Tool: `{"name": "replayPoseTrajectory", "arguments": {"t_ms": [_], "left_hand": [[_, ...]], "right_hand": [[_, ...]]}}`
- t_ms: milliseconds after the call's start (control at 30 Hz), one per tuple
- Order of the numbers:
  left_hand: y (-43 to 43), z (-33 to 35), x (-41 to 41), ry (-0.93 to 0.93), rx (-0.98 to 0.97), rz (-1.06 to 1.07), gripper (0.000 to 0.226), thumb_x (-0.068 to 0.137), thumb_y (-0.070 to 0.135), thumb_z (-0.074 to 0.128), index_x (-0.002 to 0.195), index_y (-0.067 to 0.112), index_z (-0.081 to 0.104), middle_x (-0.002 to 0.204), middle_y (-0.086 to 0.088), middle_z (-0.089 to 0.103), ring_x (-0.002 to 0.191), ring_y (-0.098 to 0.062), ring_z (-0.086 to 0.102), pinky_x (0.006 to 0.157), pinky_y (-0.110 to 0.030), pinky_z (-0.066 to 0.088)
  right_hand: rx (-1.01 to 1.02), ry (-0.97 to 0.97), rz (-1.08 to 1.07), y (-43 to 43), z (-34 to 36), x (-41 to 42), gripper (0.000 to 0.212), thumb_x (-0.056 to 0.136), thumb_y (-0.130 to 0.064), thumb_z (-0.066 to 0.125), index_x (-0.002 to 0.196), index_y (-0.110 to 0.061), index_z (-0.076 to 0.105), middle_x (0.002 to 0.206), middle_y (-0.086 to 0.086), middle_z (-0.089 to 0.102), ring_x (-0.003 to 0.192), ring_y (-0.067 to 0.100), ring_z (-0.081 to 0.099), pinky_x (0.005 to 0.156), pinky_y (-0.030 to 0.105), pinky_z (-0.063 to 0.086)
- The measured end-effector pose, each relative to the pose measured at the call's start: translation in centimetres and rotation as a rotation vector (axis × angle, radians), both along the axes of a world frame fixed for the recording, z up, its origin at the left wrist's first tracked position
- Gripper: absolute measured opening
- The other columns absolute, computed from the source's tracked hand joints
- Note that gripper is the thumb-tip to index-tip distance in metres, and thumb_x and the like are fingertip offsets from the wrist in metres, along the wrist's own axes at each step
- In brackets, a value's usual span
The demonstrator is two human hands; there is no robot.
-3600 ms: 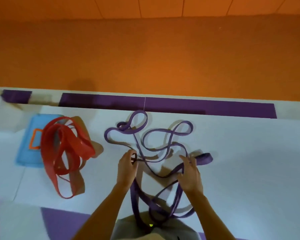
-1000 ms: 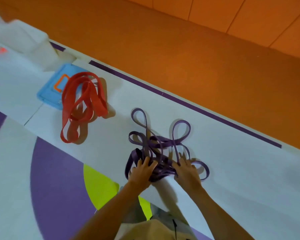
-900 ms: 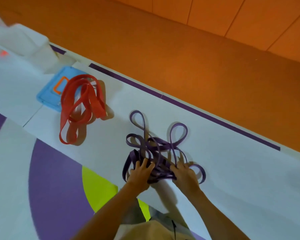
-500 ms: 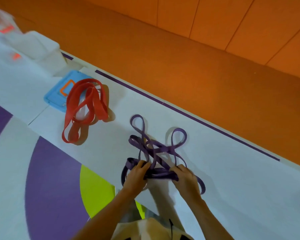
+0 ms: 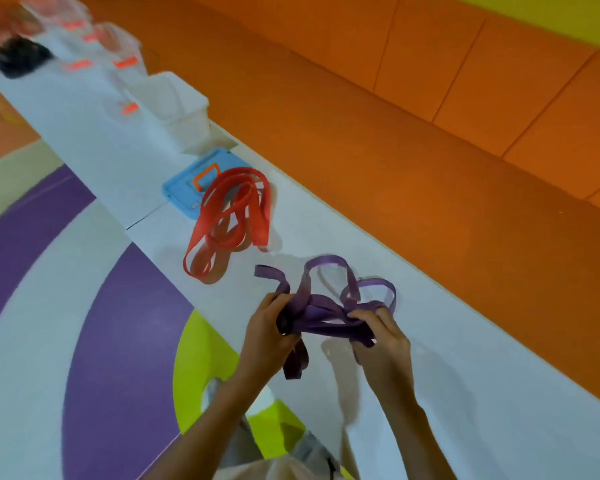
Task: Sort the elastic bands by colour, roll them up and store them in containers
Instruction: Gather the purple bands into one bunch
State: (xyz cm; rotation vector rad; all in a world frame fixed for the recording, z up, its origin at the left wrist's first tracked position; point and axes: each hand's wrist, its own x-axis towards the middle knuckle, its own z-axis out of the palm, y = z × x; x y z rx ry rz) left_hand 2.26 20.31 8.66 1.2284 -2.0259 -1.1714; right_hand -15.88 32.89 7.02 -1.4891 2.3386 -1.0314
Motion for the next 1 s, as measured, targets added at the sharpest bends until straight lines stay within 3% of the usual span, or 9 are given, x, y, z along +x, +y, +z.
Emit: {"name": "replayPoseTrajectory", "arguments": {"t_ms": [100,233,300,433,567,633,700,833,1000], "left_hand": [[-2.0,2.9,2.2,0.093,0.005,0.056,0.045,0.076,-0.006,0.077,0.113,0.019,0.074,0.112,0.005,0.066,0.097,-0.012,0.068,0.085,-0.026,0.053],[-5.2,6.3,5.9,0.201,-0.017,0.1,0.047,0.077,-0.005,0.079,0.118,0.017,0.073,0.113,0.004,0.067,0.101,-0.017,0.069,0.087,-0.025,0.053],[-7.2,7.9,8.0,0.247,-0.03,0.087,0.052,0.076,-0.009,0.079,0.122,0.014,0.072,0.113,0.002,0.067,0.105,-0.022,0.067,0.09,-0.032,0.055],[-11.5,10.8,13.5,0.27,-0.03,0.088,0.061,0.078,-0.007,0.079,0.133,0.016,0.068,0.126,0.004,0.065,0.117,-0.017,0.064,0.102,-0.034,0.054],[-16.0,13.4,20.2,0.313,-0.085,0.111,0.062,0.077,-0.007,0.077,0.131,0.022,0.068,0.124,0.008,0.066,0.117,0.009,0.058,0.094,-0.008,0.045],[-18.1,14.6,23.5,0.345,-0.102,0.136,0.058,0.076,-0.005,0.074,0.122,0.03,0.067,0.115,0.008,0.067,0.105,0.003,0.062,0.085,-0.004,0.043],[-20.2,15.4,26.7,0.341,-0.132,0.183,0.056,0.073,0.004,0.072,0.12,0.034,0.065,0.113,0.01,0.066,0.097,0.004,0.062,0.083,-0.003,0.042],[-24.6,15.6,32.7,0.284,-0.189,0.311,0.05,0.073,0.009,0.076,0.121,0.018,0.066,0.11,0.007,0.066,0.095,-0.006,0.063,0.082,-0.01,0.044],[-29.8,15.3,39.3,0.231,-0.248,0.464,0.044,0.073,0.006,0.072,0.113,0.023,0.063,0.101,0.008,0.064,0.091,-0.004,0.061,0.078,-0.009,0.044]], "right_hand": [[-0.053,-0.04,0.012,-3.1,3.0,1.9,0.053,0.066,0.016,0.082,0.11,-0.012,0.075,0.11,0.003,0.066,0.092,0.026,0.068,0.07,0.045,0.061],[-0.108,-0.051,0.005,-7.4,6.9,5.4,0.059,0.066,0.018,0.08,0.11,-0.02,0.073,0.109,-0.007,0.062,0.089,0.006,0.063,0.075,0.024,0.056],[-0.15,-0.037,0.001,-9.8,8.5,7.5,0.06,0.066,0.02,0.08,0.109,-0.021,0.072,0.109,-0.008,0.062,0.09,0.003,0.064,0.075,0.02,0.054],[-0.223,-0.022,0.022,-14.8,12.0,12.5,0.06,0.067,0.02,0.08,0.108,-0.022,0.073,0.108,-0.009,0.063,0.088,0.009,0.068,0.078,0.021,0.057],[-0.268,-0.019,0.112,-20.3,15.1,18.3,0.062,0.068,0.021,0.078,0.109,-0.025,0.074,0.106,-0.012,0.063,0.093,0.009,0.066,0.077,0.025,0.057],[-0.272,-0.045,0.171,-23.2,16.4,21.2,0.061,0.069,0.019,0.079,0.108,-0.027,0.073,0.104,-0.015,0.063,0.095,0.008,0.065,0.076,0.028,0.058],[-0.297,-0.066,0.226,-26.3,17.4,24.2,0.057,0.068,0.018,0.079,0.107,-0.023,0.074,0.104,-0.013,0.064,0.097,0.006,0.065,0.077,0.02,0.054],[-0.309,-0.076,0.33,-33.2,18.7,29.8,0.052,0.068,0.017,0.078,0.104,-0.019,0.075,0.103,-0.007,0.067,0.097,0.0,0.064,0.081,0.011,0.047],[-0.278,-0.085,0.432,-41.6,18.6,36.5,0.053,0.065,0.015,0.079,0.104,-0.02,0.076,0.096,-0.003,0.066,0.085,0.007,0.065,0.08,0.026,0.054]]}}
